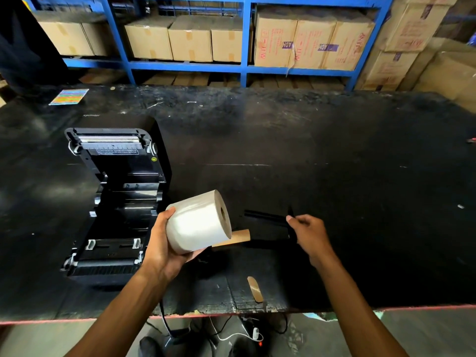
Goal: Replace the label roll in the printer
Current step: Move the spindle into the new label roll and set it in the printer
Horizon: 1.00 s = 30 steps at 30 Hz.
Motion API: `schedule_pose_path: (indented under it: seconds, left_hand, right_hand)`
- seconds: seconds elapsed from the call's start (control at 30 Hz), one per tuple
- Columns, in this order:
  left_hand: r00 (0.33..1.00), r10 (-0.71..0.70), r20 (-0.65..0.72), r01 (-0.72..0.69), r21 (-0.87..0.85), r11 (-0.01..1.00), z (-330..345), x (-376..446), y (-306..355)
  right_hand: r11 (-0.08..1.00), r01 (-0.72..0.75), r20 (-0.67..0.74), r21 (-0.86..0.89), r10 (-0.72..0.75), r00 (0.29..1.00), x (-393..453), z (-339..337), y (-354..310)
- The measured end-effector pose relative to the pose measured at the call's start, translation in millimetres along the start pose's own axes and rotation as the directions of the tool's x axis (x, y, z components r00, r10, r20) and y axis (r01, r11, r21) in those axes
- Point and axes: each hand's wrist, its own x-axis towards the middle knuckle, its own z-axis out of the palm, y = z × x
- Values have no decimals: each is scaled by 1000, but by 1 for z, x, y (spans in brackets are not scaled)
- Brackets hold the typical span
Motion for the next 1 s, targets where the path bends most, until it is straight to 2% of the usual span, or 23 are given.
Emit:
schedule_pose_path:
  seconds: [0.07, 0.17, 0.27, 0.33, 0.43, 0.57, 0.7, 0.87, 1.0]
  left_hand:
    - [1000, -10, -8, 10, -7, 1000, 2, 2, 0]
    - [1000, -23, -3, 23, -14, 1000, 7, 2, -2]
    - [1000, -27, 12, 27, -23, 999, 10, 1, -5]
    - [1000, -18, 15, 19, -20, 1000, 11, 2, -5]
    - [1000, 10, 6, -10, 20, 1000, 14, 3, -3]
    - [999, 34, 9, -34, 72, 997, 19, 3, -2]
    - [998, 55, 28, -58, 128, 990, 22, 2, 3]
    - [999, 29, 39, -35, 144, 989, 26, -3, 3]
    - [1000, 4, 22, -7, 120, 993, 34, -7, 2]
  right_hand:
    - [997, -11, 46, 80, 7, 999, -4, -1, -9]
    - [995, 18, 122, 100, -30, 992, -14, 5, -16]
    - [988, 117, 70, 100, -124, 990, -21, 10, -18]
    - [968, 236, 6, 85, -237, 971, -23, 10, -19]
    - [920, 391, -72, 22, -389, 918, -24, 9, -25]
    - [800, 595, -113, -75, -599, 792, -25, 9, -39]
    - [774, 632, -106, -32, -631, 768, -21, 10, -46]
    - [839, 542, -114, 55, -534, 838, -25, 16, -49]
    - [818, 565, -6, 109, -568, 823, -44, 36, -38]
